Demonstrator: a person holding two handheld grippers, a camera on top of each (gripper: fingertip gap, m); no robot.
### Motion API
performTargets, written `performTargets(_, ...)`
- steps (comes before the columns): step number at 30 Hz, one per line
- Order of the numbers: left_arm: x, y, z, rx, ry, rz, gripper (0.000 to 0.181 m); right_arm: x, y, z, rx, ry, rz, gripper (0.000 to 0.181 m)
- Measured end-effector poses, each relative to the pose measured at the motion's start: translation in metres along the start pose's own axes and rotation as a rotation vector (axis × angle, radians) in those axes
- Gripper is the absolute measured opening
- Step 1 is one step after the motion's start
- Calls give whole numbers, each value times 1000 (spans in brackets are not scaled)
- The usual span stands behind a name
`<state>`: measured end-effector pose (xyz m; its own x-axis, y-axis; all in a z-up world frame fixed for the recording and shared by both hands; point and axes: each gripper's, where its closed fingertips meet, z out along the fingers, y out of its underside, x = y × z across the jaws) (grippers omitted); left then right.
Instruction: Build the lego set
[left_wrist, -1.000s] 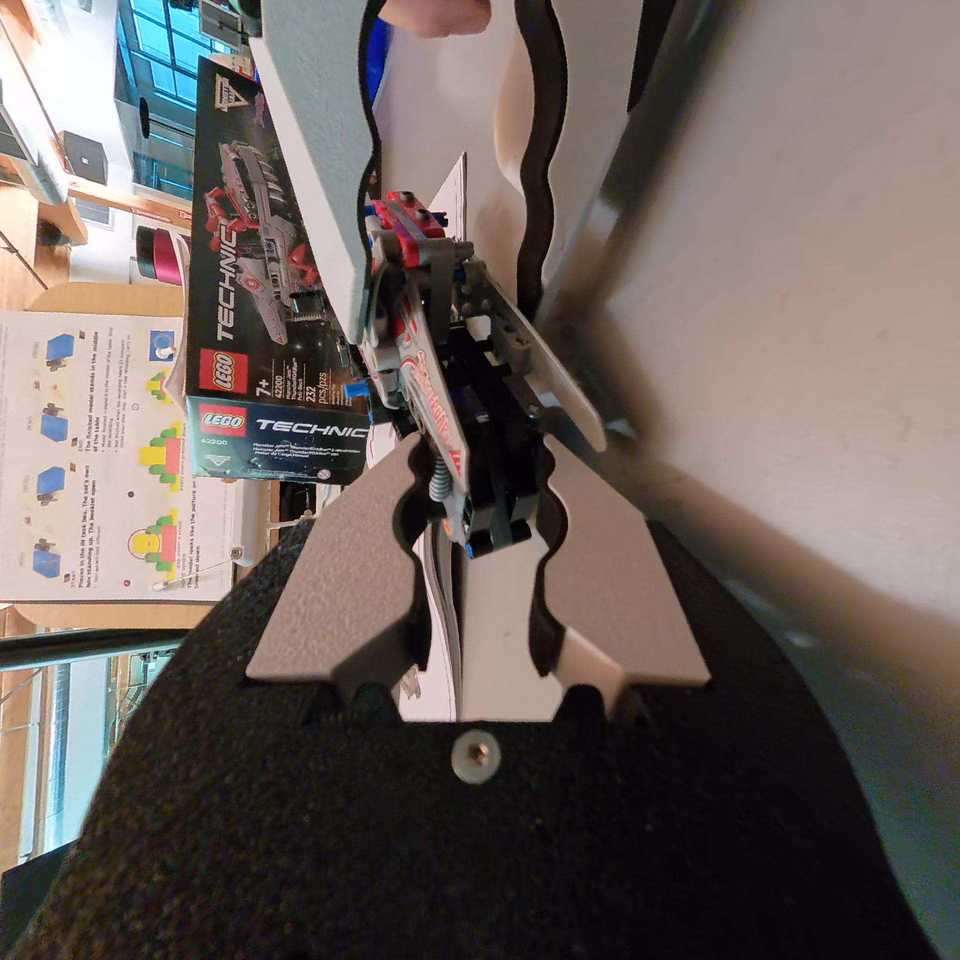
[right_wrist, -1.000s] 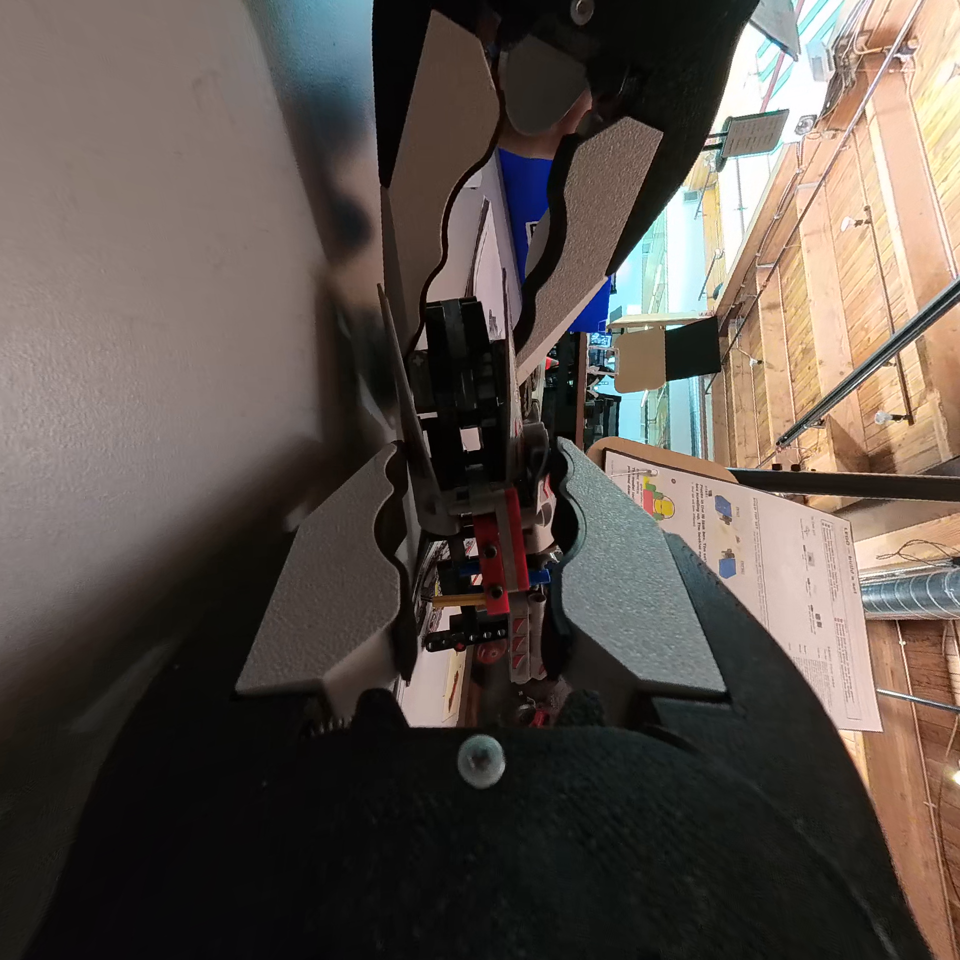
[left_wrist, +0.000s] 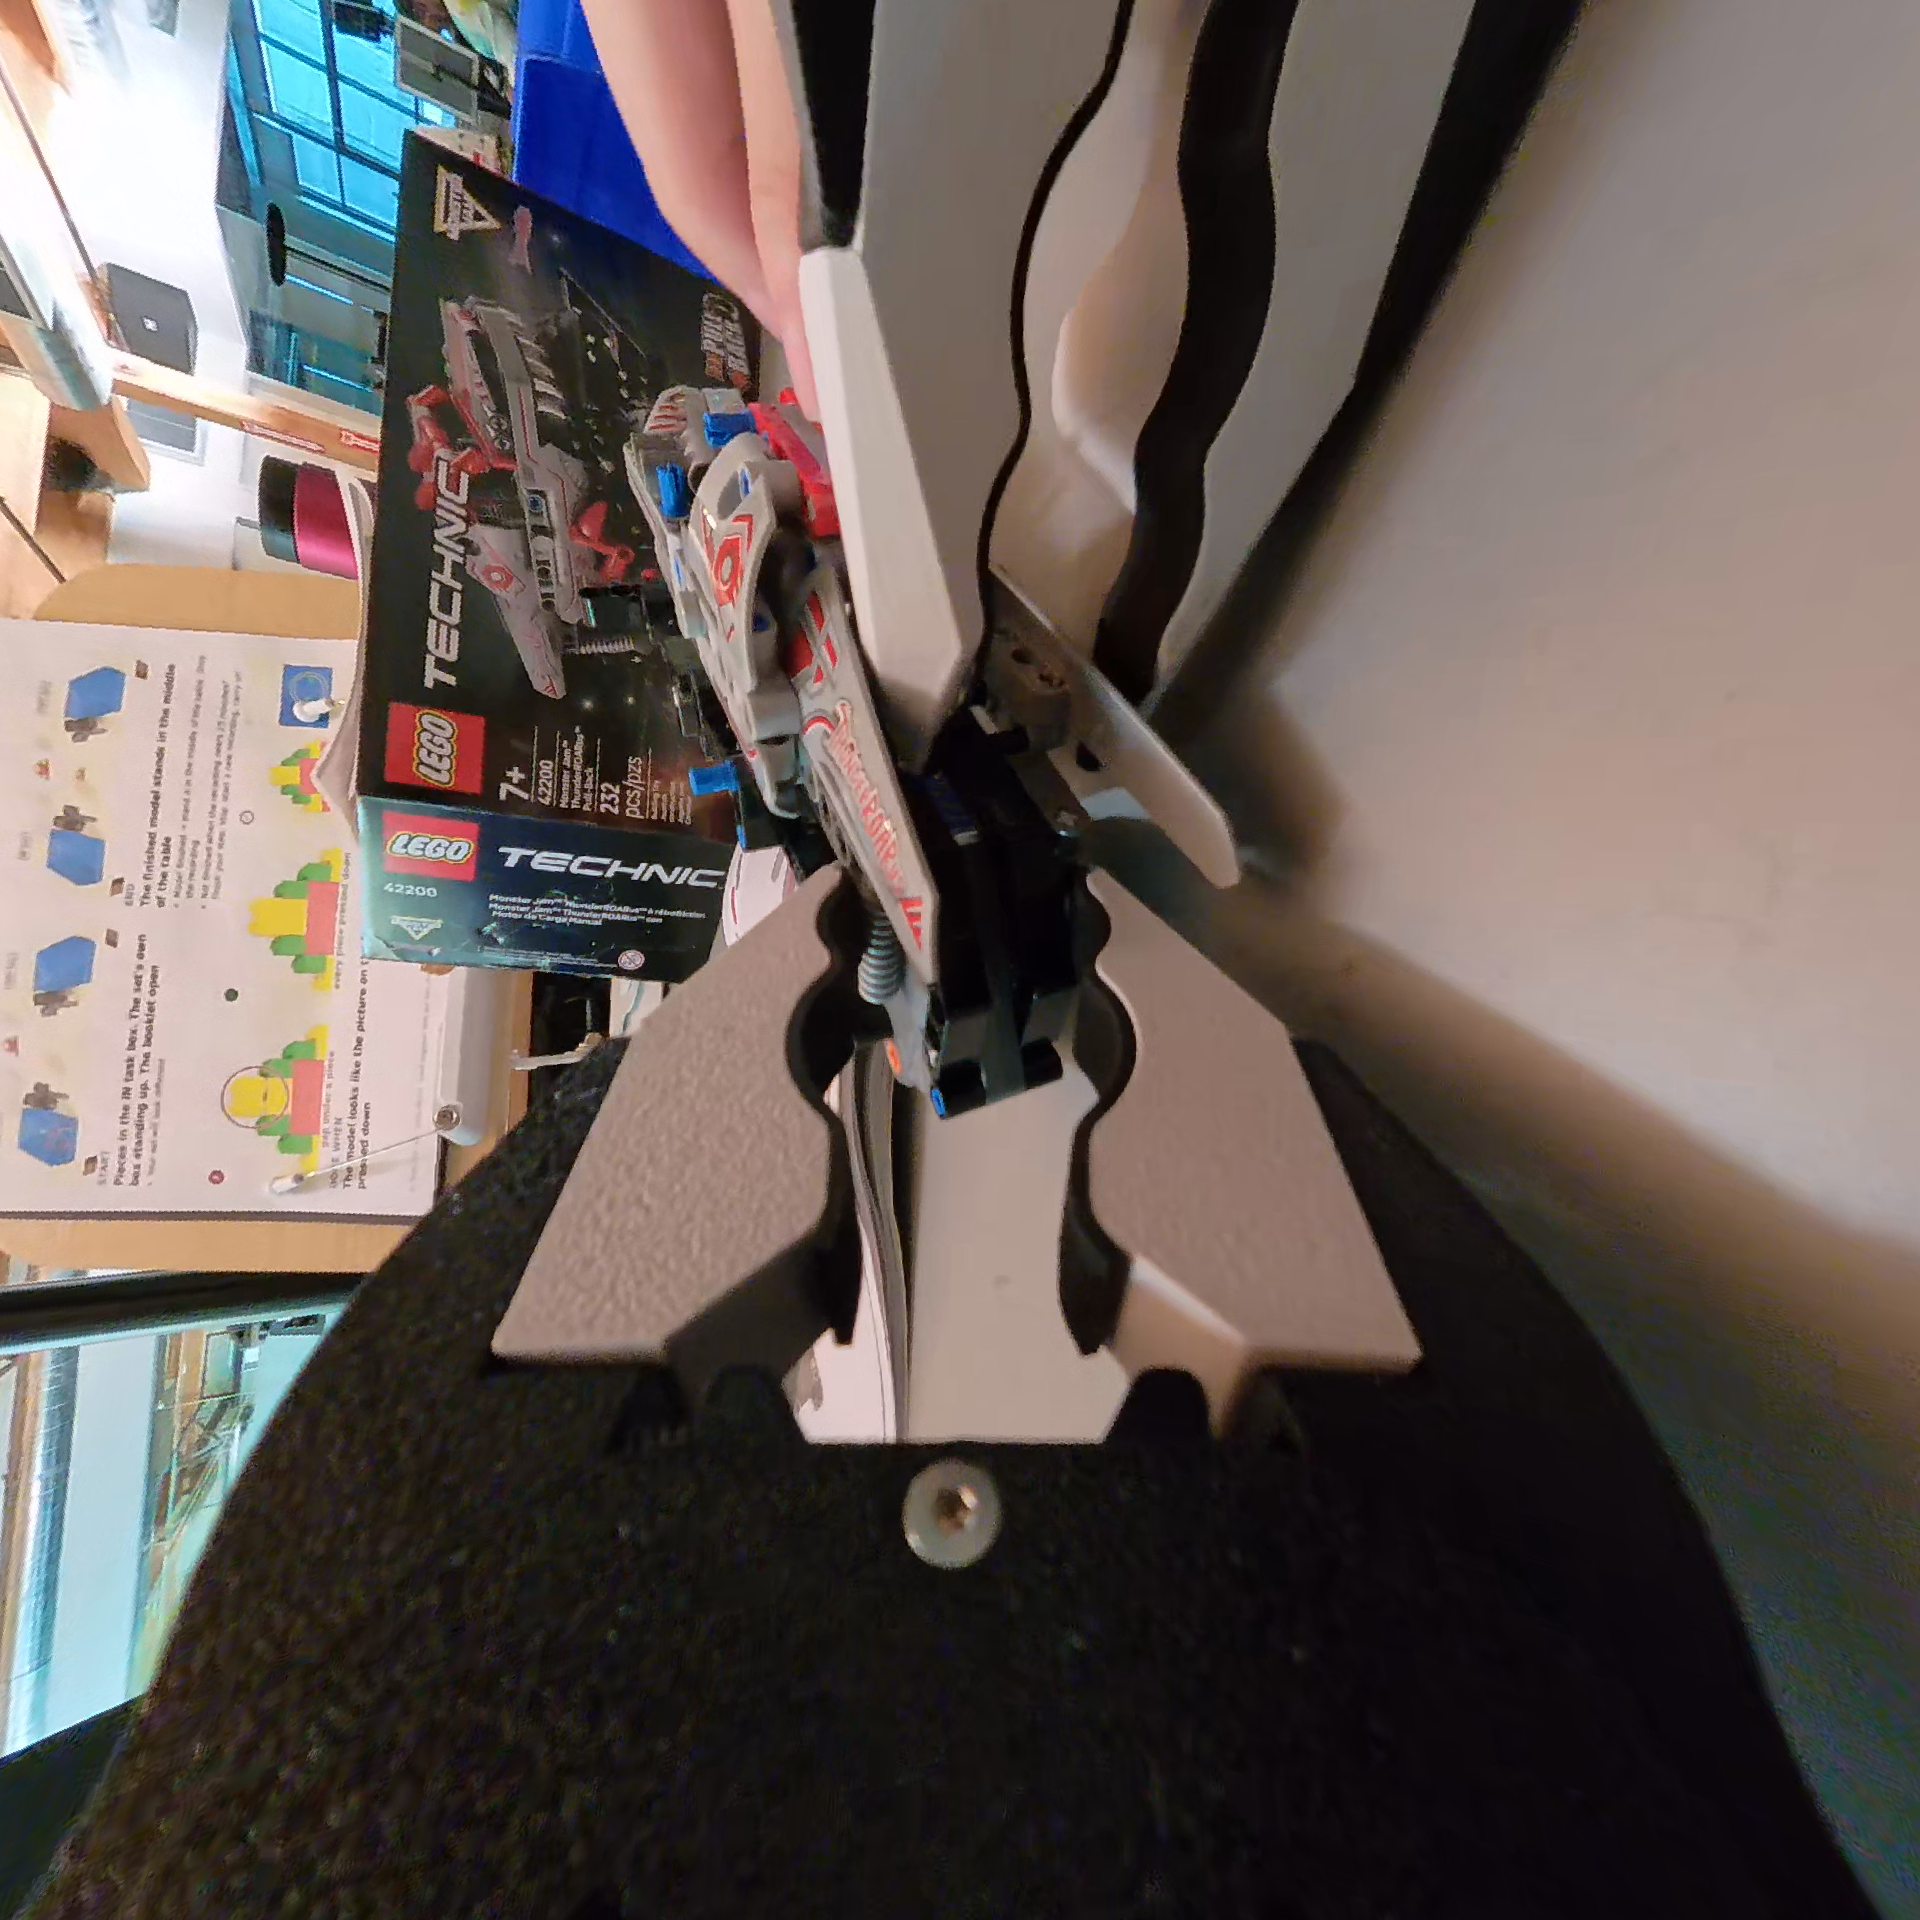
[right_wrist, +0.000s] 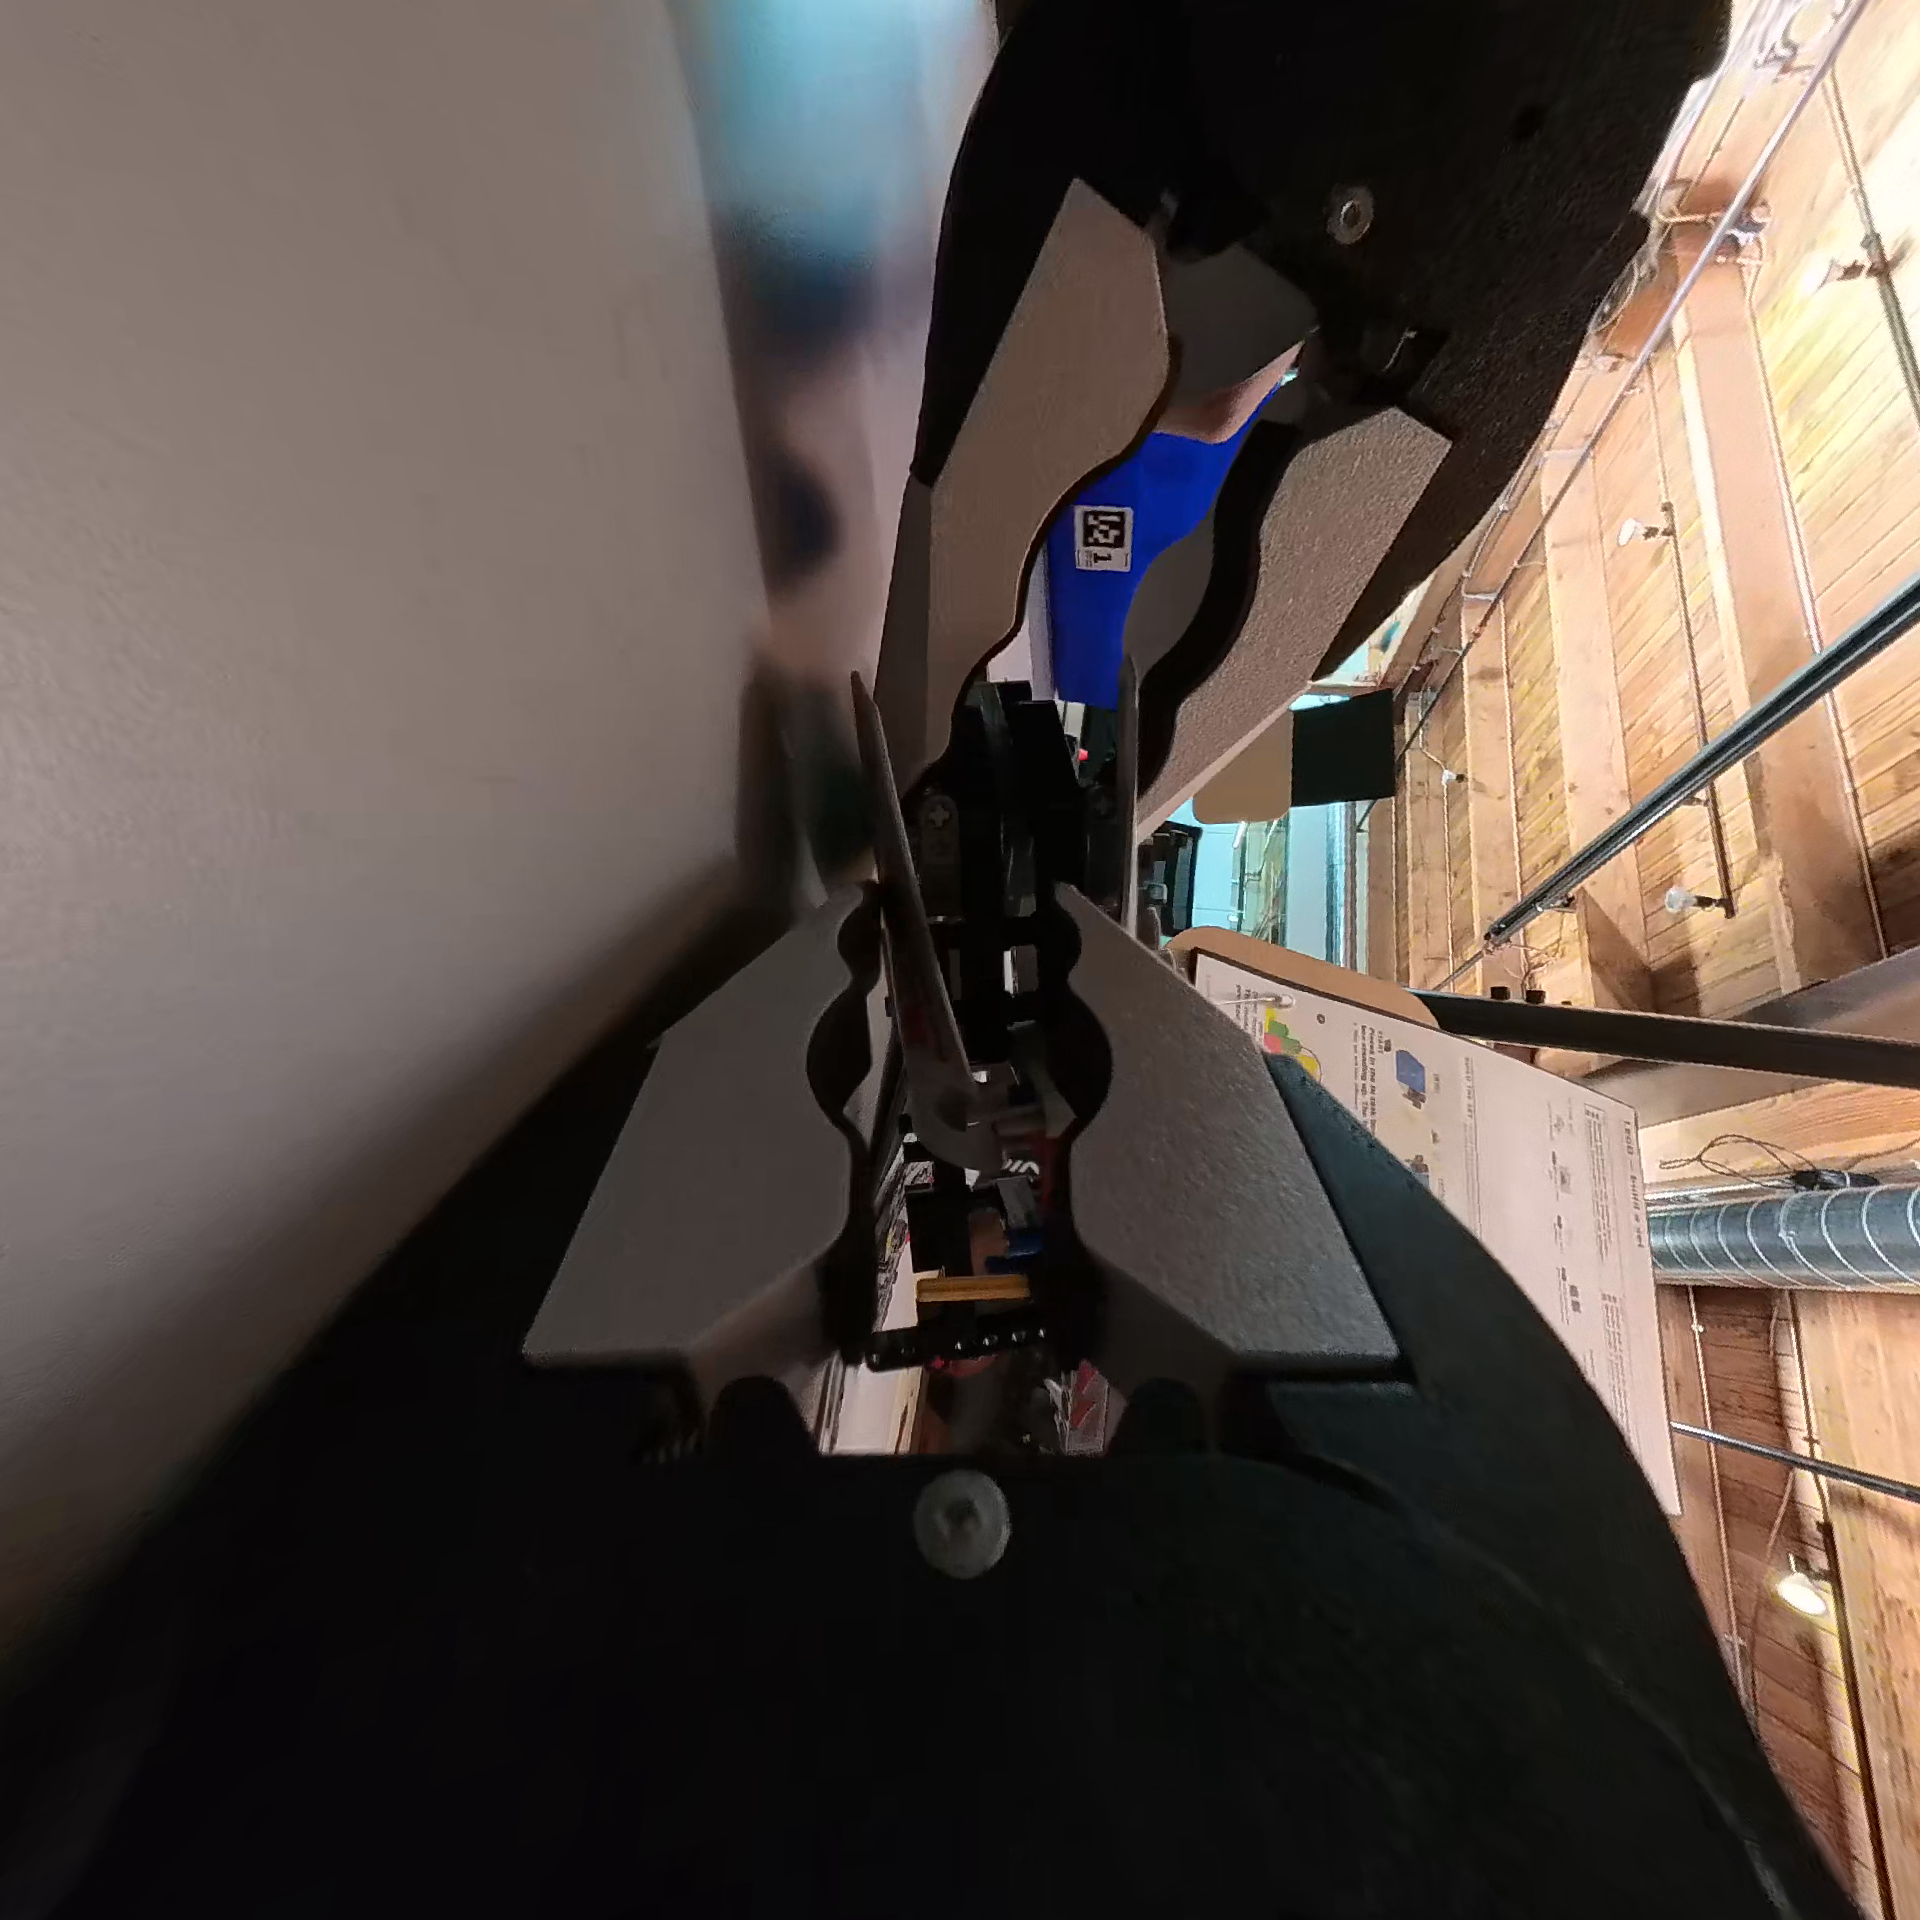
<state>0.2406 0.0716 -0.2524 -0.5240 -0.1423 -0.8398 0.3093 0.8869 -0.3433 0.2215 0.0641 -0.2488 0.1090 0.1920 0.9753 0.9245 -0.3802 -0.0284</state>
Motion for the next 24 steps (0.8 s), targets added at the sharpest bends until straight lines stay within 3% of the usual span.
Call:
performTargets(5, 0, -1, 0, 3, 3, -7, 37, -3, 0, 1, 3, -3, -41, 20)
performTargets(24, 0, -1, -1, -1, 4, -4, 37, -1, 1, 5, 19, 25, -125, 19)
